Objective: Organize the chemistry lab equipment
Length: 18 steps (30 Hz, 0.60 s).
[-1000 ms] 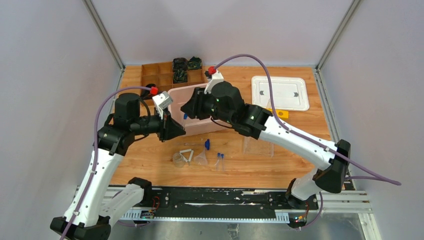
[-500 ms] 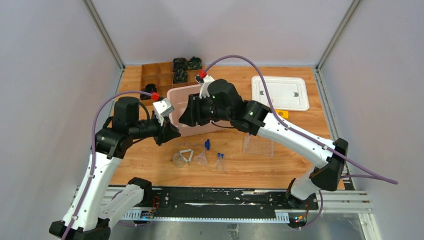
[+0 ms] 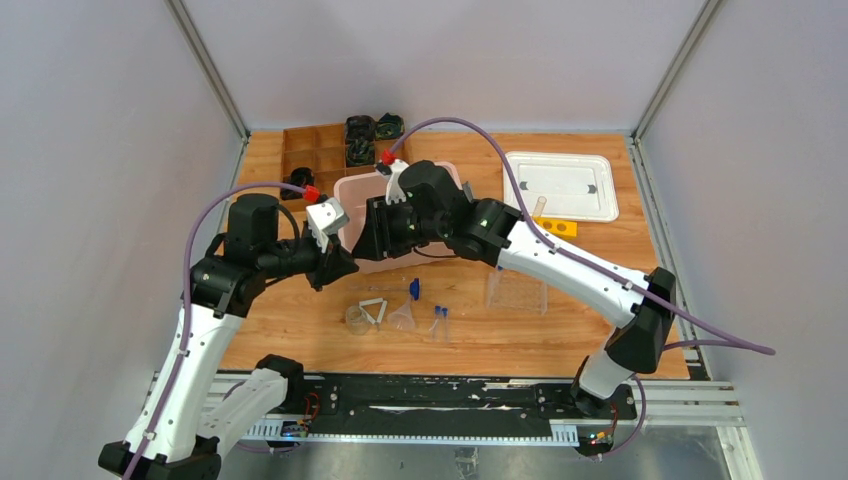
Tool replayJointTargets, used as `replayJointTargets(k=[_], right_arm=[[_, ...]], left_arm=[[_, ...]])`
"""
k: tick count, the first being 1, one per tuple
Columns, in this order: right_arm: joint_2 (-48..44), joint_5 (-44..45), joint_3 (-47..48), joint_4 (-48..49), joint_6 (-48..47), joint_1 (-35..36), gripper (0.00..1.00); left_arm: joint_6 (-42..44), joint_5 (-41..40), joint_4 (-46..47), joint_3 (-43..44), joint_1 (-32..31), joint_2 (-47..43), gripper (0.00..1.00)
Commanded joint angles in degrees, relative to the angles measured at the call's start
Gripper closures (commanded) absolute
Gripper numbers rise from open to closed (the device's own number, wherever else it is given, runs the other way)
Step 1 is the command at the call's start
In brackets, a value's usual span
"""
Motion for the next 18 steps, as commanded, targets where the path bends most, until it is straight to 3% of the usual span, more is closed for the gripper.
replayJointTargets(k=[1, 18], right_arm=[[0.5, 0.5, 2.4, -0.7, 0.1, -0.4, 0.62], [1.1, 6.8, 2.1, 1.7, -1.1, 0.2, 0.65]], left_arm=[[2.1, 1.6, 0.3, 1.3, -0.2, -1.0, 0.99], [1.6, 2.1, 0.1, 1.1, -0.3, -1.0, 0.99]])
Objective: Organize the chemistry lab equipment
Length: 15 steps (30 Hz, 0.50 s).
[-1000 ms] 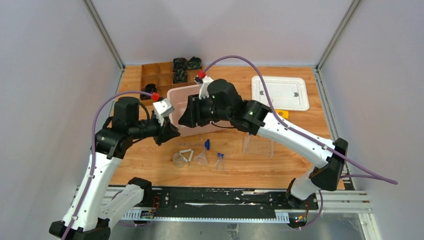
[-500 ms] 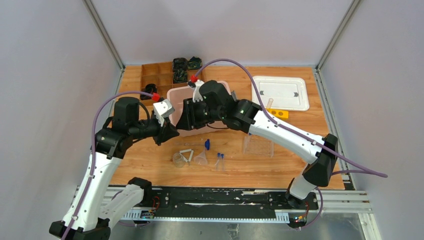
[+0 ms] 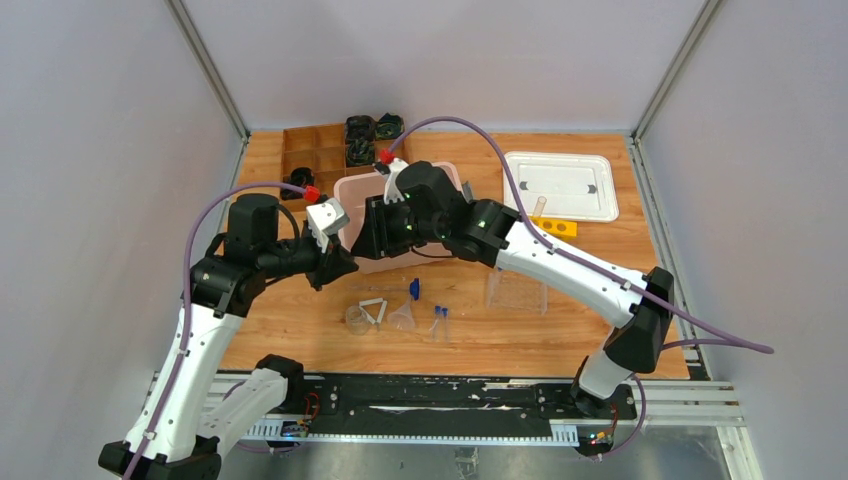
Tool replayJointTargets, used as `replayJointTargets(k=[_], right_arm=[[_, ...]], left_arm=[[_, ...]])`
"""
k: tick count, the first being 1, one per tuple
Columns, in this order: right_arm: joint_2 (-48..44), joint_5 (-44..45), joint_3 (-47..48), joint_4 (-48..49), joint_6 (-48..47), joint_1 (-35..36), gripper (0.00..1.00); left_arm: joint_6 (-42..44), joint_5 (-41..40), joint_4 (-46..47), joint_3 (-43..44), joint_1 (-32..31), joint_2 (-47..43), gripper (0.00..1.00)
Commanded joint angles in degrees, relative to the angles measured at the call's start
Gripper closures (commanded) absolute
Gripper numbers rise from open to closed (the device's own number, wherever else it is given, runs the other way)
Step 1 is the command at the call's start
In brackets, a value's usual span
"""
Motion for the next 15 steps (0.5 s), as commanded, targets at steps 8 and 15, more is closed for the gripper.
replayJointTargets(k=[8, 15], right_arm=[[1.4, 4.3, 1.9, 2.3, -1.1, 0.1, 0.85], [-2.3, 8.8, 0.0, -0.6, -4.3, -0.3, 1.00]], left_arm=[[0.7, 2.4, -0.4, 1.7, -0.2, -0.7, 0.99], [-0.9, -0.4, -0.5, 2.1, -0.2, -0.4, 0.42]])
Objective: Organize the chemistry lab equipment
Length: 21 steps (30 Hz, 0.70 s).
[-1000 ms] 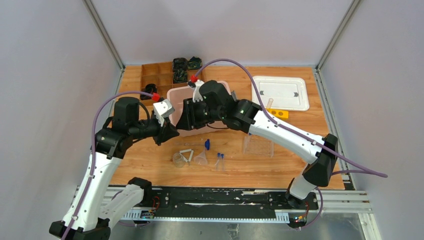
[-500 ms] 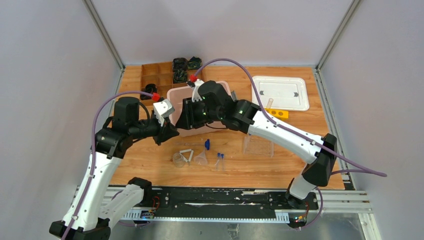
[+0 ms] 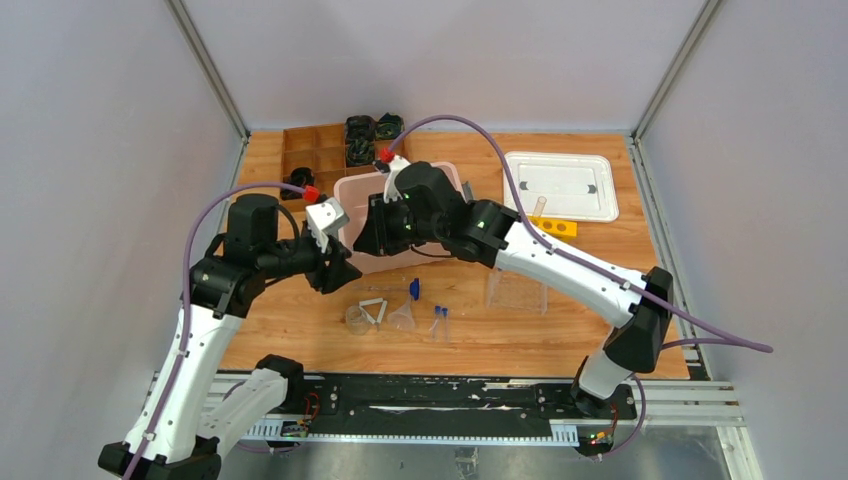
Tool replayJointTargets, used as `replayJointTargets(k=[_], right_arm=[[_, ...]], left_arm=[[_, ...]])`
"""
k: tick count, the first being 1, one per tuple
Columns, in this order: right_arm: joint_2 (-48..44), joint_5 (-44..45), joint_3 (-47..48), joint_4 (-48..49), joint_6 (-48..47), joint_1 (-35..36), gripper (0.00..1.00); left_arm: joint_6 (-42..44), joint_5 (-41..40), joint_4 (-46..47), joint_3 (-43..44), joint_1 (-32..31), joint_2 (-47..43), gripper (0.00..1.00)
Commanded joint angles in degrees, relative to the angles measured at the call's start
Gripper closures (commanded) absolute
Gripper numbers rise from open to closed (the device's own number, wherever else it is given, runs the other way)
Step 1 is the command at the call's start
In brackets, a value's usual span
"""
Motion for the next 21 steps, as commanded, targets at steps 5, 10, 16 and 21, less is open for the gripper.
replayJointTargets(k=[5, 10, 16, 21], right_arm=[[-11.1, 19.3, -7.5, -4.9, -9.4, -2.6, 1.00], [-22.1, 32.8, -22.6, -5.0, -14.6, -4.7, 1.00], [-34.0, 41.6, -42.1, 0.1, -16.2, -6.2, 1.00], [-40.8, 44.3, -55.7, 8.3, -16.5, -6.7, 1.00]], left_arm=[[-2.9, -1.3, -0.6, 3.0, -0.2, -0.7, 0.05], [-4.5, -2.4, -0.6, 4.7, -0.2, -0.1, 0.00], [-5.2, -4.5, -0.7, 5.5, -0.2, 0.7, 0.00], [-4.8, -3.5, -0.9, 5.2, -0.2, 0.3, 0.00]])
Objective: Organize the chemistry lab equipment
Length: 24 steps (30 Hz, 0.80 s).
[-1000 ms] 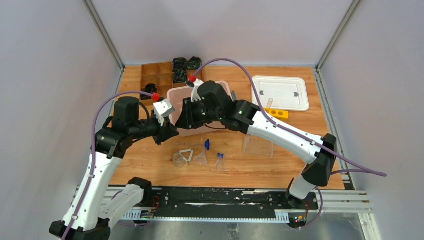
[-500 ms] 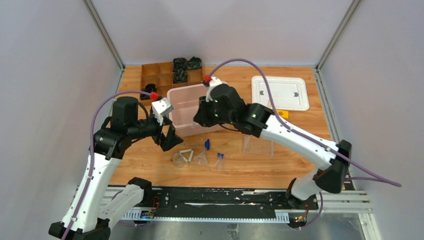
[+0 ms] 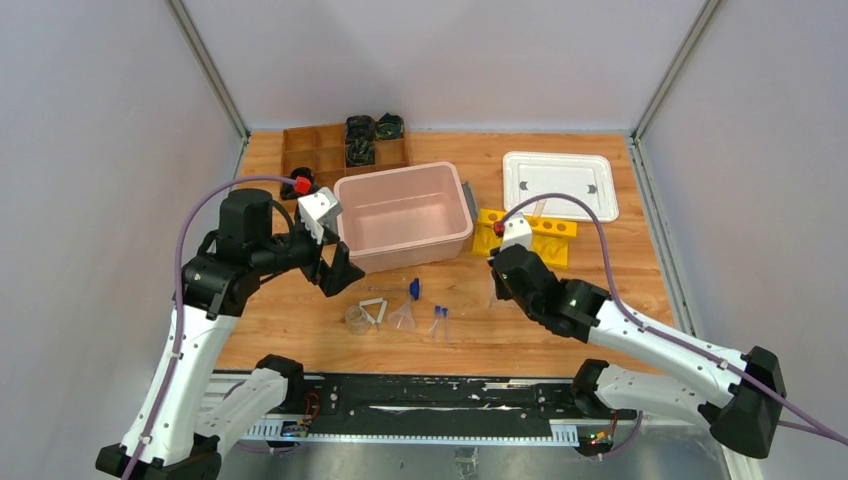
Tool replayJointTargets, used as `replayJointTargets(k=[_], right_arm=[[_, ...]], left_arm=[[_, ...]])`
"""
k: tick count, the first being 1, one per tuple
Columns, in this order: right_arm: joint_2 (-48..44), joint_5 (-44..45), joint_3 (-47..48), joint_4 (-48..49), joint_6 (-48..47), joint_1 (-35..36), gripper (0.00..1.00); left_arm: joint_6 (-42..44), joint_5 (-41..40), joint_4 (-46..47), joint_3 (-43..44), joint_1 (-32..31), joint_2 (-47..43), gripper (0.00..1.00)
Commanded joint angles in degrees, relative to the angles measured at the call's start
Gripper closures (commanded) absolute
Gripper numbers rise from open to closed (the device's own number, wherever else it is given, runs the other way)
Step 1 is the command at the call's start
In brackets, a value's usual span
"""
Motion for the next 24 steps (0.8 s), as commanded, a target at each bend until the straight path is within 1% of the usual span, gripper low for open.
replayJointTargets(k=[1, 5, 18, 24], right_arm=[[-4.9, 6.5, -9.1, 9.3, -1.6, -1.0, 1.00], [-6.3, 6.8, -14.2, 14.3, -1.8, -1.3, 1.00], [-1.5, 6.6, -20.4, 23.5, 1.3, -1.6, 1.00], [0.5, 6.2, -21.0, 23.5, 2.8, -1.6, 1.00]], left_arm=[[0.0, 0.6, 0.4, 1.0, -0.2, -0.5, 0.00], [0.1, 1.7, 0.4, 1.0, -0.2, -0.7, 0.00], [0.0, 1.1, 0.4, 1.7, -0.2, -0.3, 0.00], [0.2, 0.8, 0.3, 1.9, -0.2, -0.1, 0.00]])
